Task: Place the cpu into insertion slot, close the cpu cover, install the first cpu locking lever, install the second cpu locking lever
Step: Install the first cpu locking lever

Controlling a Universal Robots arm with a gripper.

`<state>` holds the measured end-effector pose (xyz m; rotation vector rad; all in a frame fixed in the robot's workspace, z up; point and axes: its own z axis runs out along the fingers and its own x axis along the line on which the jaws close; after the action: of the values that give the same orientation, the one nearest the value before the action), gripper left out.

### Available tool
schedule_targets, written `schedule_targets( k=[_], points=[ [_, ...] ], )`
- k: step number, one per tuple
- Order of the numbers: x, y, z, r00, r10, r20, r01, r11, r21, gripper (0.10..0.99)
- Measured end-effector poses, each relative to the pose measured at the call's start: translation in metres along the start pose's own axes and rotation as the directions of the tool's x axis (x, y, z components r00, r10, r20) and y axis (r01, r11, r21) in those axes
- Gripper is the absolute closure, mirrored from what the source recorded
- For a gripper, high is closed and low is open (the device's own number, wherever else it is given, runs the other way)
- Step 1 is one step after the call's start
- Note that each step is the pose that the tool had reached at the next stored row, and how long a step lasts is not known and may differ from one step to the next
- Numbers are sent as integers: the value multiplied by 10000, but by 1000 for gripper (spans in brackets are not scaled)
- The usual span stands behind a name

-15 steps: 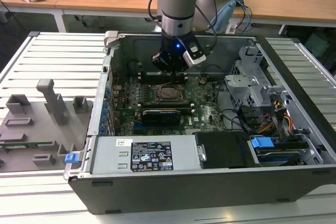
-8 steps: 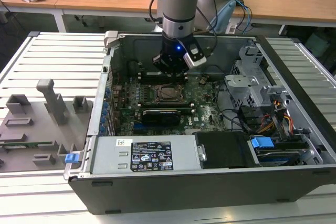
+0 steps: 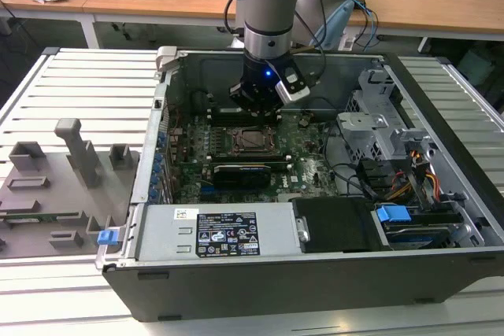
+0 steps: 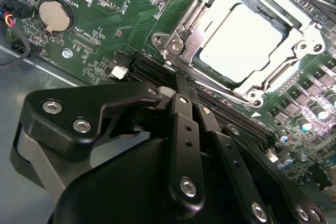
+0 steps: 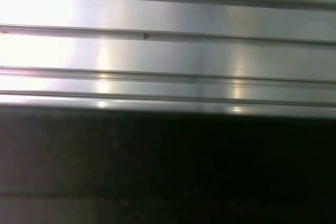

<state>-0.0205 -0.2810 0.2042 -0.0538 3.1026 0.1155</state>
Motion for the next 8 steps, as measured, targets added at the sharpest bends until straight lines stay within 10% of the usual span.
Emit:
schedule_targets(
  k=[8],
  points=[
    [0, 1, -9, 10000, 0, 1, 0, 10000, 0, 980]
  ],
)
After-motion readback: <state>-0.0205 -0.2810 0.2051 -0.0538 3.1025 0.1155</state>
